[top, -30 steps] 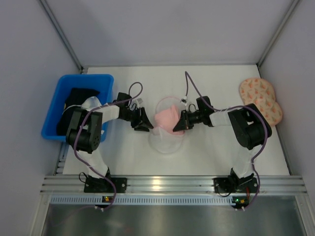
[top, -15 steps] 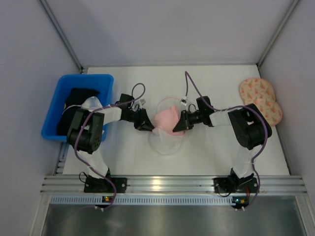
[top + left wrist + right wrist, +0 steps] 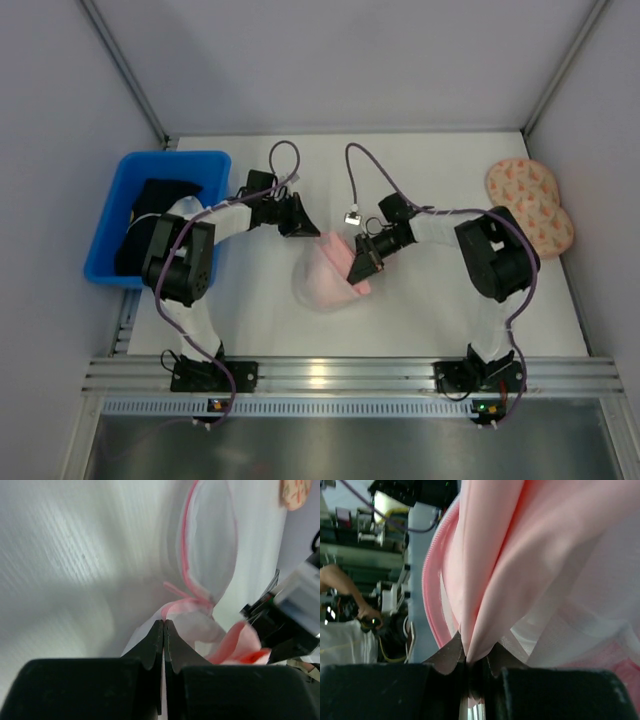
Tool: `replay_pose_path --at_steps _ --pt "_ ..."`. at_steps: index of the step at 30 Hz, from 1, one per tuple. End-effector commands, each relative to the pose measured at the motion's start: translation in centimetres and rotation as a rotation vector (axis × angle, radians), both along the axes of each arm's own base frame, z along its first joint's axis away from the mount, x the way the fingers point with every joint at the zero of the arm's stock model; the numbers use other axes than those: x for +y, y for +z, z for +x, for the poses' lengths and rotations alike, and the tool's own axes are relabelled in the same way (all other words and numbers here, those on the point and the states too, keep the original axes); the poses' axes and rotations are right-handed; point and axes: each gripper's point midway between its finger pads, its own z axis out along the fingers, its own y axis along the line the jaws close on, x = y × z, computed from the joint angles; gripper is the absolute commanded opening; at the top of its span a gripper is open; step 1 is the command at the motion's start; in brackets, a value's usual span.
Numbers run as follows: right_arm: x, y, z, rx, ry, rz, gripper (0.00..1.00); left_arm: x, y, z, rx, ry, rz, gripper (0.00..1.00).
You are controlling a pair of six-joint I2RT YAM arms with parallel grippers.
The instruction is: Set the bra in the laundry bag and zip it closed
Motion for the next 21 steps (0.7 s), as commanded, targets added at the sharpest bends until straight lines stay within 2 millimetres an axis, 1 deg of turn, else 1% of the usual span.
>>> replay_pose_path --at_steps 1,2,3,4,5,6,7,9,11,12,13,14,15,16,17,18,19,20,21 --pt "0.1 1.2 -4.1 0.035 0.201 0.083 0.00 -0.9 2.8 3.4 -0.160 0.019 -0.055 0.00" --pt "-0.5 0.8 -6.0 0.172 0.229 0.026 0.00 -1.2 3.3 3.9 -0.188 0.022 -0.077 0.00" --pt "0.0 1.0 -5.5 0.085 0.273 0.079 0.00 -1.5 3.7 4.0 -0.176 0.031 -0.101 0.00" --pt "0.0 1.0 -5.9 0.112 0.294 0.075 0.00 -1.6 4.1 4.3 -0.198 0.032 -0.122 0.00" --pt "0.5 0.5 -5.6 0.128 0.318 0.077 0.00 -1.8 4.6 4.2 -0.193 0.039 -0.140 0.00" --pt "0.1 1.2 -6.4 0.167 0.338 0.083 0.00 -1.9 4.9 4.2 -0.197 0.039 -0.153 0.00" --pt "0.2 0.6 -6.5 0.210 0.345 0.077 0.00 -2.0 5.3 4.1 -0.212 0.032 -0.172 0.00" --pt "0.9 0.7 -5.4 0.209 0.330 0.088 0.00 -2.1 5.9 3.8 -0.204 0.034 -0.201 0.00" --pt "1.3 0.8 -4.6 0.168 0.330 0.101 0.00 -2.2 5.9 3.2 -0.185 0.033 -0.218 0.00" --pt "1.5 1.1 -4.4 0.216 0.304 0.078 0.00 -2.2 5.8 3.0 -0.183 0.035 -0.217 0.00" --pt "2.1 0.5 -3.4 0.157 0.295 0.103 0.00 -2.1 5.4 2.6 -0.172 0.035 -0.213 0.00" --pt "1.9 0.4 -3.1 0.136 0.286 0.083 0.00 -2.0 5.5 2.4 -0.173 0.035 -0.213 0.00" --pt "1.8 0.2 -2.9 0.224 0.244 -0.012 0.00 -1.9 5.4 2.3 -0.170 0.039 -0.210 0.00" --pt "3.4 -1.8 0.1 0.011 0.213 0.014 0.00 -1.8 5.0 2.0 -0.160 0.040 -0.207 0.00" --pt "2.5 -2.0 -0.5 -0.011 0.143 -0.065 0.00 -1.8 5.0 1.8 -0.157 0.039 -0.207 0.00" --pt "2.5 -3.0 1.3 -0.055 0.020 -0.179 0.00 -1.7 4.7 1.7 -0.151 0.041 -0.205 0.01" --pt "2.7 -2.7 2.0 -0.095 -0.024 -0.175 0.06 -1.7 4.5 1.6 -0.146 0.044 -0.201 0.03" --pt "2.9 -2.1 2.5 -0.104 -0.037 -0.179 0.22 -1.7 4.6 1.5 -0.147 0.046 -0.201 0.05" --pt "3.0 -2.0 2.5 -0.083 -0.035 -0.183 0.24 -1.7 4.7 1.5 -0.150 0.043 -0.201 0.08"
